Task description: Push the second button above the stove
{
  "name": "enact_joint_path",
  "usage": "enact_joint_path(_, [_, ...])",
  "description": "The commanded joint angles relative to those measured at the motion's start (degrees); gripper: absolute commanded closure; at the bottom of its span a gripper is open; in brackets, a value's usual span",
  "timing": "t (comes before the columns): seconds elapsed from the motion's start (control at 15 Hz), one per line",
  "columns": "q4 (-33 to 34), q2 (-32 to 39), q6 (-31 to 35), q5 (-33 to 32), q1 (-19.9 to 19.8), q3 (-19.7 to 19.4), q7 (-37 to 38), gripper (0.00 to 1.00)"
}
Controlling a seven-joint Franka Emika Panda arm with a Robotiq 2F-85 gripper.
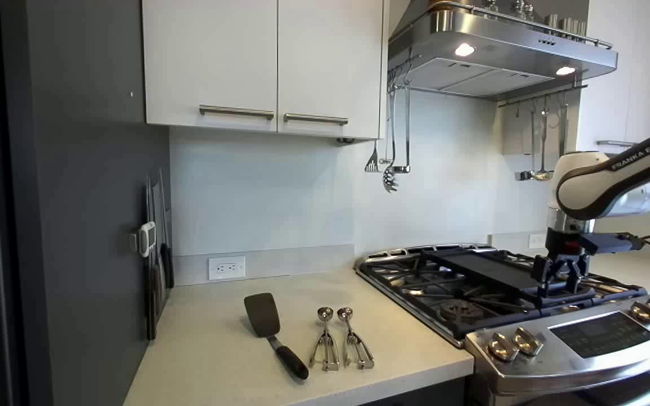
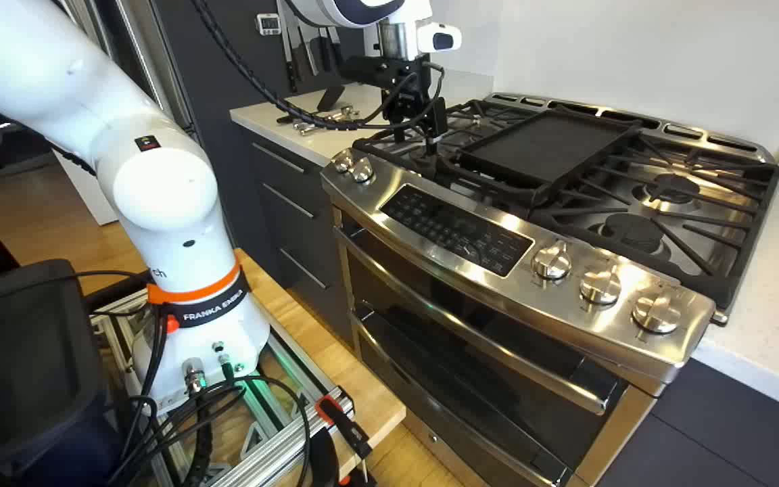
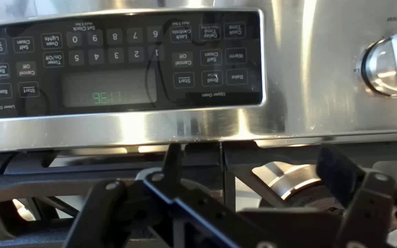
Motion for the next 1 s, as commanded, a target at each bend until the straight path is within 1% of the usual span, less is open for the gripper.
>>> enact_joint_path(0.0, [0.1, 0.0, -0.1, 0.0, 0.0, 0.0, 0.0, 0.0])
enact_joint_path(0.47, [0.1, 0.0, -0.1, 0.0, 0.0, 0.0, 0.0, 0.0])
enact_joint_path(0.53, [0.1, -1.1, 0.4, -2.1, -0.7, 0.7, 0.2, 0.0])
enact_joint_path(0.67, [0.1, -5.0, 0.4, -4.9, -1.1, 1.5, 0.1, 0.0])
enact_joint_path(0.73, [-0.3, -8.1, 0.6, -6.6, -1.6, 2.0, 0.5, 0.0])
enact_joint_path(0.93, [-1.0, -15.7, 0.7, -8.3, -1.6, 2.4, 0.2, 0.0])
